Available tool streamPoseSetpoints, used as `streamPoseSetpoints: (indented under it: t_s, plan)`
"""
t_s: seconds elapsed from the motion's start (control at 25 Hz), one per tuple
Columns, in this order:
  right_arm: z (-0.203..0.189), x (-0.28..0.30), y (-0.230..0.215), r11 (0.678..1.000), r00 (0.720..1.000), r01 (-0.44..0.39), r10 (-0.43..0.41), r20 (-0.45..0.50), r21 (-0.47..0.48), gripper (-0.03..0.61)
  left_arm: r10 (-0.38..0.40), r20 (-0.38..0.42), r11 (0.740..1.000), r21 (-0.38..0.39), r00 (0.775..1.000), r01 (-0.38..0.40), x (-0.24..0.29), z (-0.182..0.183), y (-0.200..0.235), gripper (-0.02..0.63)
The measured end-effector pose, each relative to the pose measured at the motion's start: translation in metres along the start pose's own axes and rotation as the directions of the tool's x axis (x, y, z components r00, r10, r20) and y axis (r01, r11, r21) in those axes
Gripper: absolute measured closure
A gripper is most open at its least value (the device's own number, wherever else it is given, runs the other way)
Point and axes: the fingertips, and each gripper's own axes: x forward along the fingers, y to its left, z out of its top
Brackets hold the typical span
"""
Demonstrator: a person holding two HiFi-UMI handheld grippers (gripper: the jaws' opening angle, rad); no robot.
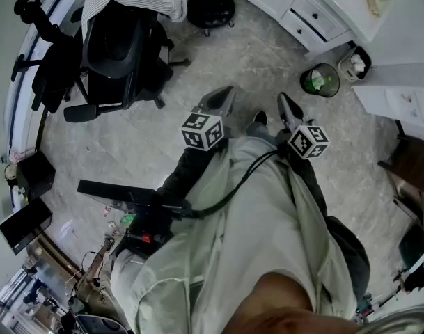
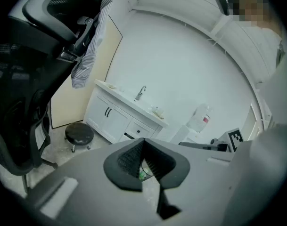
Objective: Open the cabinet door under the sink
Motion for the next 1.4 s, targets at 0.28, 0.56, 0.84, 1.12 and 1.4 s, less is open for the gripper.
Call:
streamPoseSetpoints:
  t_s: [0.28,0.56,0.84,1.12,1.4]
  plan:
    - [0.001,-0.005,-0.007,1.0,1.0,-0.006,0.006,-0.007,0.004,0.577,-0.001,-0.001,1.0,-0.003,1.0,0.001,0.006,-0.004,-0.008,0.606]
    - [0.003,-0.007,-0.013,1.0,1.0,-0.02,0.02,-0.012,0.014,0.577,0.015,0.003,1.0,-0.004,1.0,-0.015,0.007,-0.006,-0.012,0.606]
    - [0.004,-0.006,-0.021,0.997,0.998,-0.055,0.057,-0.017,0.06,0.577,0.027,0.018,1.0,0.002,0.999,-0.027,0.011,-0.005,-0.016,0.606]
    - [0.015,-0.011,-0.036,0.991,0.995,-0.097,0.096,0.009,0.095,0.577,0.04,0.019,0.999,0.008,0.999,-0.04,0.024,-0.007,-0.025,0.606]
    - [0.035,-0.025,-0.06,0.978,0.988,-0.147,0.136,0.079,0.149,0.577,0.062,0.015,0.998,0.028,0.998,-0.062,0.04,-0.012,-0.045,0.606]
